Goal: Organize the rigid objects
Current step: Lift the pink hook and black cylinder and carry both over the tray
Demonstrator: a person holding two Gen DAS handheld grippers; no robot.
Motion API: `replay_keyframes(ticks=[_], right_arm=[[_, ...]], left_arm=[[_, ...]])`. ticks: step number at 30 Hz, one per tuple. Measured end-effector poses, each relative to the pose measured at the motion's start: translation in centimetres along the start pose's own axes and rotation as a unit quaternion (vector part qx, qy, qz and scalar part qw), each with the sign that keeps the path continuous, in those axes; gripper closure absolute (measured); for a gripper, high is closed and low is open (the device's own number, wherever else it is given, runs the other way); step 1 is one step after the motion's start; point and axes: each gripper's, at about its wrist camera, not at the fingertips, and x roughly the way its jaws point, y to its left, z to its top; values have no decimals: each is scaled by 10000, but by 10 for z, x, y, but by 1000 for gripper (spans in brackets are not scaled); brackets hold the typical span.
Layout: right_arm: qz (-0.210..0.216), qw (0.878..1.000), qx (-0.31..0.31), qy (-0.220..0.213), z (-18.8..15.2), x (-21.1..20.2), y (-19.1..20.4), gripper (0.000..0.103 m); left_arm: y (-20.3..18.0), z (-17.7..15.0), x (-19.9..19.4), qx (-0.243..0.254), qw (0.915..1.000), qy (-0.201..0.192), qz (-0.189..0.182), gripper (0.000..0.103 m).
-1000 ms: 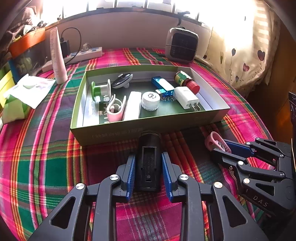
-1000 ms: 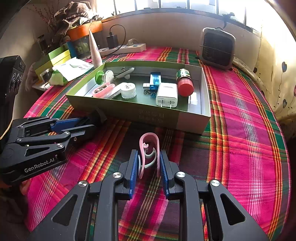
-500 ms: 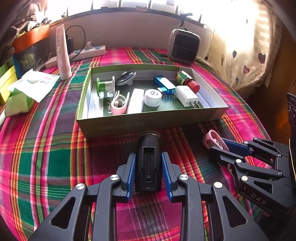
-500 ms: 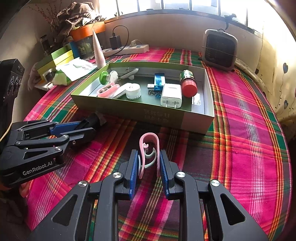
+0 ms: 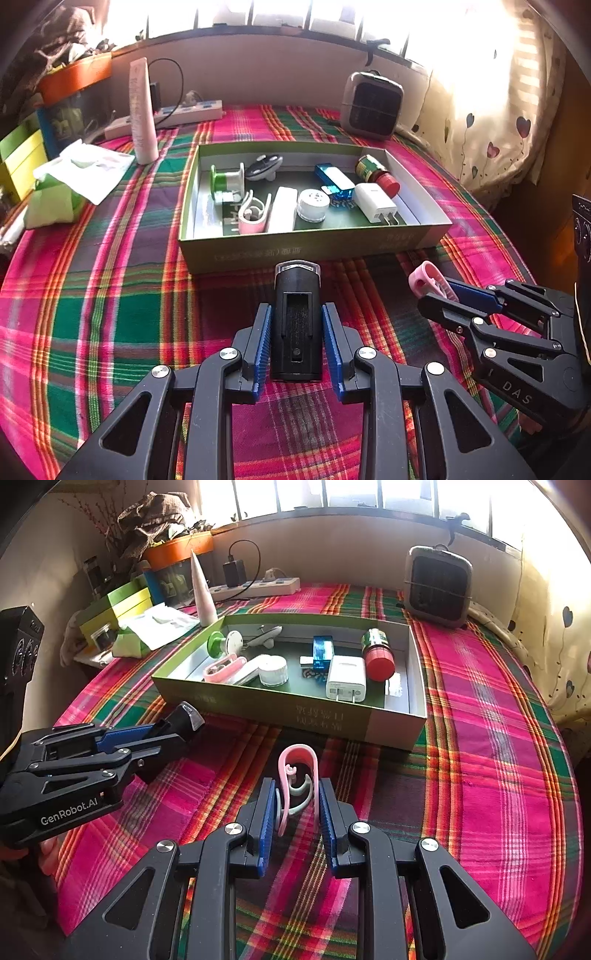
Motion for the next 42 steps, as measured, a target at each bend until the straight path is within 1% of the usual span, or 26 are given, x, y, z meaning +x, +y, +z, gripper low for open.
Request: replay_keyframes(ticks=[9,19,31,42], right_arm=[[31,9998,-41,-177,3,-12,4,79],[30,9993,-80,-360,12,-19,6,79],[38,9986,-24,-533,33,-20,-2,79],[79,9987,155,-487,54,-5,-15,79]], left_arm=[[-2,5,-18,4,9998,-216,26,77],[-4,15,-27,39,9993,-373,15,77],[0,35,-25,14,9988,-494,2,77],[9,58,-9,-84,9989,-463,-59,77]])
